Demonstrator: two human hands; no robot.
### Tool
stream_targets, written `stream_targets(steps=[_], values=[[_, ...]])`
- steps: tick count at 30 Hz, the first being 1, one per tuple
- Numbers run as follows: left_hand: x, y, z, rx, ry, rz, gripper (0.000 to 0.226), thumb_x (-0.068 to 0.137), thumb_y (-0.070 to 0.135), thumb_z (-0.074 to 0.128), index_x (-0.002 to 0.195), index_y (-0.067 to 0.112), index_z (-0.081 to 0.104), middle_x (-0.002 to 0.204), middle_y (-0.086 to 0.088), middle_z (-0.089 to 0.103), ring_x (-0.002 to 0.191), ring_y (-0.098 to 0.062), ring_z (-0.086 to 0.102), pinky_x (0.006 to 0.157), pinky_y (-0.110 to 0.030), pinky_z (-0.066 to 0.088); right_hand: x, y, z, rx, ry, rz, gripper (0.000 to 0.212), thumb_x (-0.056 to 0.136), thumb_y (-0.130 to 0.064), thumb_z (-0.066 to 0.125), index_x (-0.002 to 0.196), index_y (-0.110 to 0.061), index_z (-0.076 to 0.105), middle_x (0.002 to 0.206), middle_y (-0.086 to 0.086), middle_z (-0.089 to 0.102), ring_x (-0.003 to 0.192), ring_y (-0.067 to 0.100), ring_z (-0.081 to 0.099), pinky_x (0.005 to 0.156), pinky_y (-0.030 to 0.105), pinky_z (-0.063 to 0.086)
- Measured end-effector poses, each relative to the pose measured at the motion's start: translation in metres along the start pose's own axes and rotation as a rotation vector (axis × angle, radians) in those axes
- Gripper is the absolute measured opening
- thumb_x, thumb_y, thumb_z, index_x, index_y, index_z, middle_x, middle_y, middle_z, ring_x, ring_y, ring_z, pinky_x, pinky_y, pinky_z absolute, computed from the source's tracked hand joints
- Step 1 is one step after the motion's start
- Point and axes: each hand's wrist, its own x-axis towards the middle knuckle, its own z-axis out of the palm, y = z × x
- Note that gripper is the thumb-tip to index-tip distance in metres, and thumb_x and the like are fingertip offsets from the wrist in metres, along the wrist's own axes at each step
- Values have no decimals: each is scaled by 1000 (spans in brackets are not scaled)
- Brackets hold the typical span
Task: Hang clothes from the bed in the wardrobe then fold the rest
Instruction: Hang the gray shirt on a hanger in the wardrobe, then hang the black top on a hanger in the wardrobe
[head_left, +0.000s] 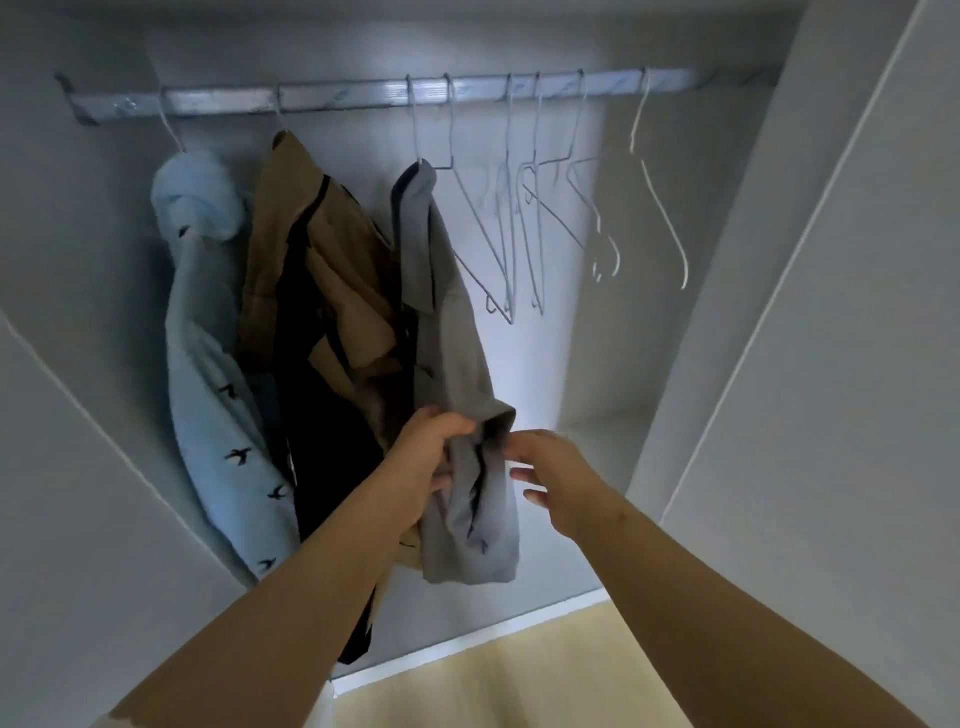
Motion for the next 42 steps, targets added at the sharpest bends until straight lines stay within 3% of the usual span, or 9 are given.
stream_targets(steps=[1, 3, 5, 8, 15, 23, 29, 42], values=[[-3, -2, 13, 60, 2, -36, 10, 90, 13, 51, 98, 15, 56, 106, -8, 60, 98, -22, 58, 85, -35, 45, -8, 6, -6, 13, 41, 31, 8, 87, -12, 57, 95, -13, 59, 87, 0, 60, 78, 13, 54, 71, 29, 41], [-12, -9, 43, 210, -25, -76, 12, 93, 12, 50, 102, 11, 56, 103, -6, 58, 88, -18, 58, 81, -33, 45, -23, 21, -25, 71, 141, 85, 5, 90, -12, 54, 92, -11, 58, 85, 3, 61, 75, 14, 55, 76, 32, 45], [-26, -23, 73, 306, -125, -66, 13, 93, 13, 48, 105, 13, 55, 99, -4, 60, 81, -14, 59, 76, -32, 46, -41, 39, -50, 155, 232, 122, 11, 90, -13, 51, 81, -12, 56, 79, 3, 61, 70, 15, 53, 70, 29, 44], [-57, -48, 119, 401, -287, -37, 9, 92, 15, 48, 88, 19, 56, 94, -3, 65, 83, -13, 63, 74, -30, 48, -74, 66, -91, 259, 347, 157, 15, 91, -14, 49, 77, -14, 55, 73, 0, 60, 64, 13, 52, 61, 25, 37], [-156, -124, 233, 573, -585, -18, 13, 93, 18, 47, 85, 20, 56, 86, 0, 65, 77, -11, 64, 70, -29, 50, -188, 149, -202, 521, 712, 91, 12, 89, -13, 50, 79, -15, 56, 70, -1, 61, 62, 14, 53, 59, 25, 39], [-361, -275, 329, 777, -1031, -113, 11, 94, 19, 46, 86, 18, 54, 84, 2, 63, 72, -10, 62, 71, -27, 46, -410, 312, -291, 815, 1135, 172, 14, 89, -13, 50, 77, -17, 54, 69, -2, 60, 60, 13, 52, 58, 24, 37], [-540, -382, 364, 912, -1312, -166, 17, 93, 15, 46, 78, 21, 51, 78, 4, 59, 66, -10, 59, 65, -25, 41, -589, 429, -315, 1016, 1409, 180, 14, 90, -11, 48, 77, -16, 54, 69, -2, 59, 57, 13, 49, 58, 24, 36], [-775, -519, 445, 1179, -1663, -155, 16, 92, 13, 45, 80, 19, 51, 75, 2, 58, 63, -10, 55, 61, -23, 40, -801, 573, -368, 1364, 1757, 145, 15, 88, -7, 49, 74, -12, 53, 64, 3, 56, 49, 14, 44, 51, 22, 31]])
